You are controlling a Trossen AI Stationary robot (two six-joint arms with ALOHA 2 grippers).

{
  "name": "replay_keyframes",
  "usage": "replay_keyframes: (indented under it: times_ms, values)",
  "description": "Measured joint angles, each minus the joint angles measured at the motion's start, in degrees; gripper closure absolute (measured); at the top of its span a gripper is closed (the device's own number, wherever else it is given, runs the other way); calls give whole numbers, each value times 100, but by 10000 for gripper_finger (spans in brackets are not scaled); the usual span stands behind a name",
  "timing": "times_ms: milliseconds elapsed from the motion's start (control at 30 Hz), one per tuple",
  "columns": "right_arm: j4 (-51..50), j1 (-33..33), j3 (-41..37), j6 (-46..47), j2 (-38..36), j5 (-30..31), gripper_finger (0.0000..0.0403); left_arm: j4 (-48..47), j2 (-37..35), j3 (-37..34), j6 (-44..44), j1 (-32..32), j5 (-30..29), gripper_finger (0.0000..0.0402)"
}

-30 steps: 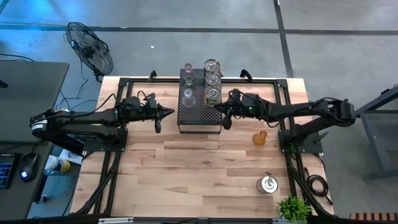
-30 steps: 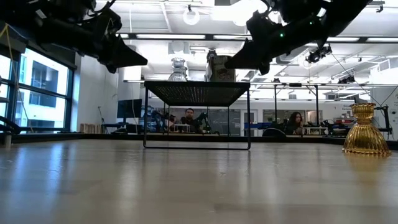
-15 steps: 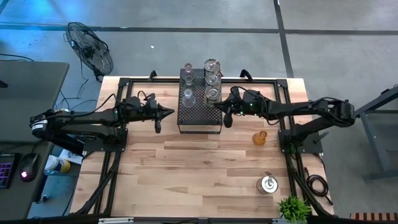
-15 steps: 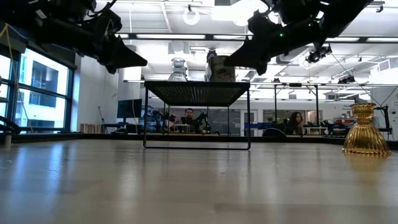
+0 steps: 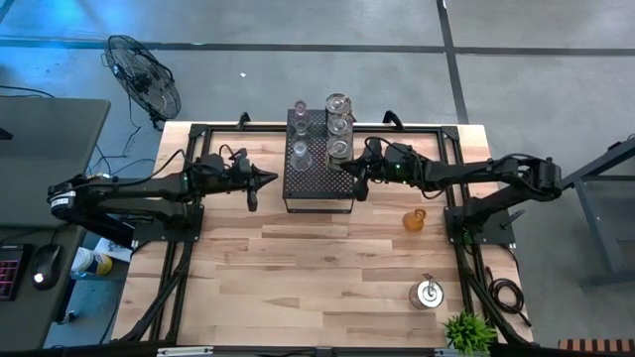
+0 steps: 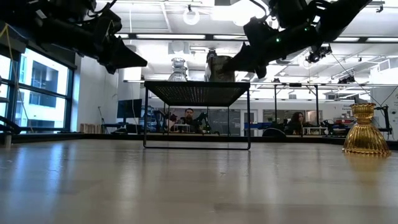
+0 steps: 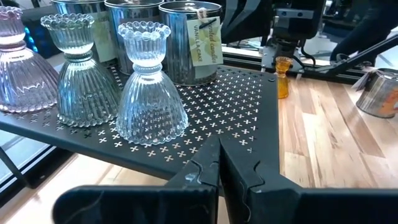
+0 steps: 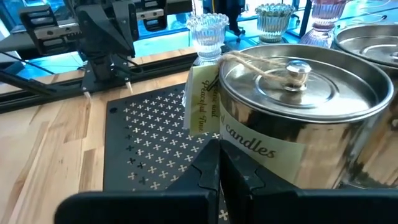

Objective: Pick & Place candle stick holders
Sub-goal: Adjust the green scented candle on the shelf, then put the yellow scented candle on the shelf

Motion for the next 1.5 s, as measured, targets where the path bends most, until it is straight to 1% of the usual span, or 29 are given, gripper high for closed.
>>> replay_keyframes:
  times_ms: [467,667,767,867,933,1033,1100,1167,1200,1267,1400,1500]
  values:
    - [3,0,0,108,0,108,403,-127,2,-2,0,0,-1,401]
    - [-2,-113,0,200,-3,78,403,-125,2,-2,-2,0,-3,401]
    - [-23,-115,0,250,-125,52,403,-125,2,-2,-2,0,-3,401]
    - [-241,-15,0,356,-433,-57,403,-114,2,-2,-1,0,-5,401]
    - [-606,130,0,475,-687,-59,403,36,2,-55,-1,0,-7,401]
    - [-1275,501,8,761,-1107,-15,403,574,2,-335,-16,0,-5,401]
    - [-2123,873,163,1010,-1354,158,403,958,2,-551,-129,0,-5,401]
    - [-3154,1353,482,1269,-1479,580,403,1276,1,-738,-198,0,-5,401]
    - [-3659,1602,675,1384,-1492,758,403,1355,0,-813,-250,0,-5,401]
    - [-4429,2096,1085,1638,-1458,902,403,1478,2,-921,-284,0,-5,401]
    - [-5178,2852,1779,1988,-1127,883,403,1530,0,-990,-284,0,34,401]
    - [-5678,3121,2241,2072,-753,767,403,1639,1,-990,-295,0,83,401]
